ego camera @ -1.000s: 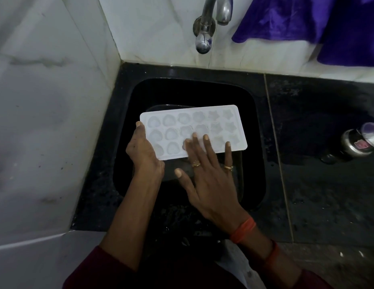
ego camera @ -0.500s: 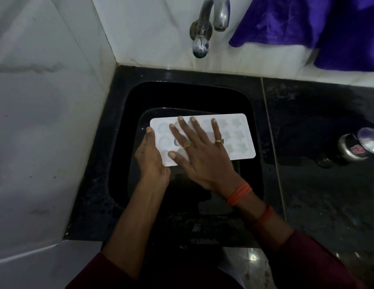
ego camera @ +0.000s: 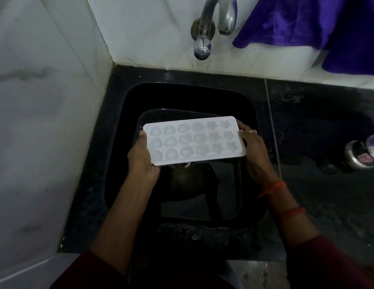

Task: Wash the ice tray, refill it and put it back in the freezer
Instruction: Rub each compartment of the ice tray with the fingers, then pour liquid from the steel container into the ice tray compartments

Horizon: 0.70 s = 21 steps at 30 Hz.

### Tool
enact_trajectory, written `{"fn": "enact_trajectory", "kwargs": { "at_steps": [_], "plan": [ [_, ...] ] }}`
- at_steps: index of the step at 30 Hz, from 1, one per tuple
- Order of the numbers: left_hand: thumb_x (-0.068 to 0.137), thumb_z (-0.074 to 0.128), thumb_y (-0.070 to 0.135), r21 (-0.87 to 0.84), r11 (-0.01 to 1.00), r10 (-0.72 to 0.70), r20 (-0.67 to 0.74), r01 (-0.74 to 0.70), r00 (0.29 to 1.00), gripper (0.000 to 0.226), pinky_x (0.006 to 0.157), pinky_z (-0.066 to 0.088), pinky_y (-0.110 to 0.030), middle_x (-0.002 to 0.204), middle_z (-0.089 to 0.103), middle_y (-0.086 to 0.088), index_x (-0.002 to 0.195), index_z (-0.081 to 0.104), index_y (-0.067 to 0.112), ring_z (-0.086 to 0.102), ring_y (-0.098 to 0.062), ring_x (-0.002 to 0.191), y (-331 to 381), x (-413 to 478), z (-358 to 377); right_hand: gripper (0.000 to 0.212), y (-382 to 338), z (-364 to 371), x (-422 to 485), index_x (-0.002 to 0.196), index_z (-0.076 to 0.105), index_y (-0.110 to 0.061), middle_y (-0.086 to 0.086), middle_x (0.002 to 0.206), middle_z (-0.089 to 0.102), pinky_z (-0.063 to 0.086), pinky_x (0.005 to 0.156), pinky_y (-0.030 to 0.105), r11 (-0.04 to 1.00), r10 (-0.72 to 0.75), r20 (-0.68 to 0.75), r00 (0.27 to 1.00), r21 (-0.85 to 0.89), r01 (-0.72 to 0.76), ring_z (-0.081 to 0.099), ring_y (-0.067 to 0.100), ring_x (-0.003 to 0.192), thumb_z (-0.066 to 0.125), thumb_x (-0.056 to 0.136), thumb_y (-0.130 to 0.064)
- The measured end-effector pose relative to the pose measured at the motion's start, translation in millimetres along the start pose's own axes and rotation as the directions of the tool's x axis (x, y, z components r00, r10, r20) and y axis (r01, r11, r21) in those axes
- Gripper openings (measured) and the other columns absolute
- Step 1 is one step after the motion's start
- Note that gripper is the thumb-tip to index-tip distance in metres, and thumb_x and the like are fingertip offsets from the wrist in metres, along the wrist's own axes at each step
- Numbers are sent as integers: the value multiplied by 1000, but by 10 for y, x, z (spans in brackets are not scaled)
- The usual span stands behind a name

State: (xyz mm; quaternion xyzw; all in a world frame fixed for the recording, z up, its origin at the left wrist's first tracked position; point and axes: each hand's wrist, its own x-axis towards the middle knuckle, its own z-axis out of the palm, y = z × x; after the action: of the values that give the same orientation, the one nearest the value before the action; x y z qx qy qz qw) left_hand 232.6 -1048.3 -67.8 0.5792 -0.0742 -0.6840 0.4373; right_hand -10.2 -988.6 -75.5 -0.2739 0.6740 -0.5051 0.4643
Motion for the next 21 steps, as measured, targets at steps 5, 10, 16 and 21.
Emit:
{"fn": "enact_trajectory", "kwargs": {
  "at_steps": [5,10,16,21],
  "plan": [
    [109,46,33,17,983,-181,85,180,980,36,102,52,-59,122,72,-20,122,65,5,70,-39,109,64,183,-1,36,-14,39,154,132,61,-14,11,117,71,59,66,38,934,275,21,961,234,-272,70,28,95,42,102,-20],
    [106,49,18,15,925,-379,66,379,923,33,71,61,-58,126,65,-30,126,58,-7,65,-44,114,162,376,-10,29,14,-26,291,101,64,4,15,87,72,61,56,27,780,541,114,833,304,-548,72,20,69,45,95,-17],
    [100,50,16,34,836,-548,63,547,834,48,77,59,-64,137,52,-43,138,49,-13,51,-65,123,66,591,-16,38,247,-47,412,104,61,5,19,77,74,60,50,28,705,651,69,755,311,-637,74,21,61,43,103,-29],
    [105,45,17,61,874,-484,28,482,875,34,63,56,-66,113,67,-33,124,56,-9,64,-49,101,27,665,-5,25,191,-126,518,104,65,-4,10,76,74,59,51,29,734,679,102,727,-99,-672,73,18,63,50,95,-22]
  ]
}}
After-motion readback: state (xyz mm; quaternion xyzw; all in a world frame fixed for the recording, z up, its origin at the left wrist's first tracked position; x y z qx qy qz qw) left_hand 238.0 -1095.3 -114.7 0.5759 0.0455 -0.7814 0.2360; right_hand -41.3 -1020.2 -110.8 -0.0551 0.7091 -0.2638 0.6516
